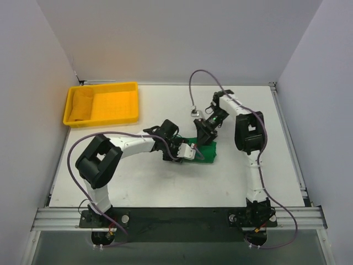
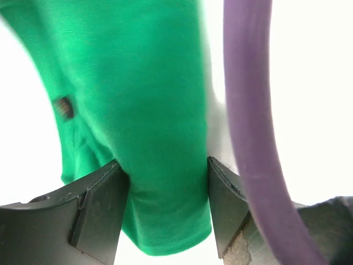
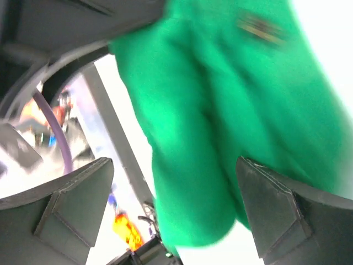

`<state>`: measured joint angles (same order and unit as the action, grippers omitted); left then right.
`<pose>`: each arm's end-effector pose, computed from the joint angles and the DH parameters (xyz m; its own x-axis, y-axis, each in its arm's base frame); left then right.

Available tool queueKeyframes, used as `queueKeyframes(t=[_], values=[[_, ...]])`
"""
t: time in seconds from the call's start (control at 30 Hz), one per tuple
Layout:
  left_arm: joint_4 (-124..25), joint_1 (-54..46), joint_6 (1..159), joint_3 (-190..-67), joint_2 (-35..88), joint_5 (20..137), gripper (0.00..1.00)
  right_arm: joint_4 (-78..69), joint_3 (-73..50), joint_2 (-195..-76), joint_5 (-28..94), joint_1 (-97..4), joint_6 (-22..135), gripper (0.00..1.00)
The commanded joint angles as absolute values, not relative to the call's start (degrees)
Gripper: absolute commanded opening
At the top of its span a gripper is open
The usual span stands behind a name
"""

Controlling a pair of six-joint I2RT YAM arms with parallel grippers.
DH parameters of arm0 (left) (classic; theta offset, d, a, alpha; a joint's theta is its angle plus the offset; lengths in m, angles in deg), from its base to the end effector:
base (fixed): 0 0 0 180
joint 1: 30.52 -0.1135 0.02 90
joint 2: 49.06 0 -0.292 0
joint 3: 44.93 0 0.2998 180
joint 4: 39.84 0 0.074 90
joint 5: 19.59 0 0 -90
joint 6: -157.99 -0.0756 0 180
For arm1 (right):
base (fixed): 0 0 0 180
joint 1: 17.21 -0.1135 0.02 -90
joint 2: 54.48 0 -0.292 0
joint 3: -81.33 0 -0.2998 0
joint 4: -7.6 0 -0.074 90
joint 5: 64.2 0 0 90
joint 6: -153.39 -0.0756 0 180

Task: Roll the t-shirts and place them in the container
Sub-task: Roll the T-shirt to the center of the board.

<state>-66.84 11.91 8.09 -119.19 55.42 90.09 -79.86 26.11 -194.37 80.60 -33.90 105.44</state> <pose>0.3007 -0.3094 0.1233 0.3548 0.7793 -0.5165 0.9230 -0.2039 0.3264 0.4681 0.2048 0.1087 -0.6974 -0.6122 -0.3726 -0.6226 0.2602 0.7380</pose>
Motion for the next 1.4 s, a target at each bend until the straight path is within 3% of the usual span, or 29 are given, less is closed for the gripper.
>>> queueKeyframes(t=[0.0, 0.17, 0.27, 0.33, 0.47, 0.57, 0.77, 1.1, 1.37], values=[[-95.7, 13.0, 6.6, -126.9, 60.3, 98.3, 0.03, -77.3, 23.0, -183.4, 80.6, -23.6, 104.5, 1.0], [-104.5, 13.7, 8.7, -134.1, 65.7, 101.4, 0.02, -69.7, 14.8, -172.3, 81.0, -14.8, 104.4, 1.0], [-106.6, 13.4, 11.5, -137.6, 68.0, 102.9, 0.04, -53.7, 2.6, -160.2, 77.6, -12.3, 105.0, 1.0], [-109.6, 13.2, 12.8, -141.2, 69.4, 104.6, 0.06, -47.8, -10.2, -149.0, 77.3, -12.8, 110.3, 1.0], [-120.2, 12.5, 12.6, -149.5, 76.3, 108.6, 0.08, -21.9, -35.3, -124.0, 69.0, -18.3, 113.6, 1.0], [-125.4, 12.0, 12.5, -154.3, 79.3, 110.9, 0.09, -13.4, -50.9, -112.6, 61.5, -24.8, 123.1, 1.0], [-133.3, 11.2, 10.3, -160.5, 84.0, 113.6, 0.09, -14.6, -61.6, -99.2, 68.8, -26.8, 135.3, 1.0], [-138.0, 9.7, 9.1, -162.4, 87.4, 118.1, 0.09, -11.0, -70.2, -98.1, 78.1, -30.7, 149.0, 1.0], [-137.7, 9.3, 9.5, -162.8, 87.8, 119.6, 0.09, 3.0, -72.9, -108.9, 76.3, -34.4, 150.2, 0.99]])
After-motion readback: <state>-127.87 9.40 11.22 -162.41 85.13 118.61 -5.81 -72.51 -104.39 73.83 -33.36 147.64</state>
